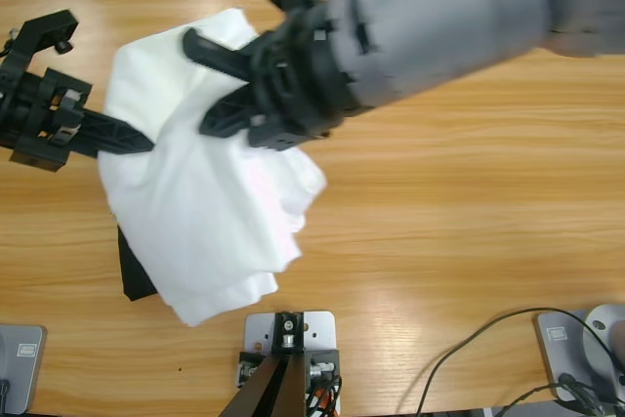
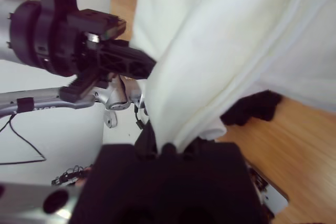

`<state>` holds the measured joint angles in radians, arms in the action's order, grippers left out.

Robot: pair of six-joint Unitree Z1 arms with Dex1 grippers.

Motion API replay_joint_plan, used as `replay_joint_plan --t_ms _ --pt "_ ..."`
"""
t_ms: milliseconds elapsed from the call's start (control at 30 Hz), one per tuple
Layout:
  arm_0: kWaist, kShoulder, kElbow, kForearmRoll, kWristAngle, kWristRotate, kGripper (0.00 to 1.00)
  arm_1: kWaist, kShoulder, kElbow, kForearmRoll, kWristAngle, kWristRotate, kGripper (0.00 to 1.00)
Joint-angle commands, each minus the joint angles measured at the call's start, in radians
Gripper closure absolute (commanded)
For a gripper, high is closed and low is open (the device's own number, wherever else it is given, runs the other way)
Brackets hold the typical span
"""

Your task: Fold clothes

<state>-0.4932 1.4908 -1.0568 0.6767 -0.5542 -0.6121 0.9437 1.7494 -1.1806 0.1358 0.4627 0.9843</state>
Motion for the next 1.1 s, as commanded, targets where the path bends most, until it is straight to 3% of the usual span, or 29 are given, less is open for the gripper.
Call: replay_joint_plan --t_ms 33,333,800,1100 --pt "0.102 -0.058 0.081 0.005 0.010 0.043 1.000 0.050 0.162 -0.148 0.050 0.042 -0.010 1.000" --pt "0.206 -0.084 0.054 0.115 0.007 0.126 1.000 0.058 0.222 -0.157 0.052 0.047 -0.022 1.000" --pt "0.239 0.018 0.060 0.128 0.007 0.201 1.000 0.058 0.306 -0.177 0.036 0.070 -0.030 1.000" --pt "0.240 0.070 0.134 0.073 0.011 0.223 1.000 0.058 0.314 -0.180 0.051 0.062 -0.037 1.000"
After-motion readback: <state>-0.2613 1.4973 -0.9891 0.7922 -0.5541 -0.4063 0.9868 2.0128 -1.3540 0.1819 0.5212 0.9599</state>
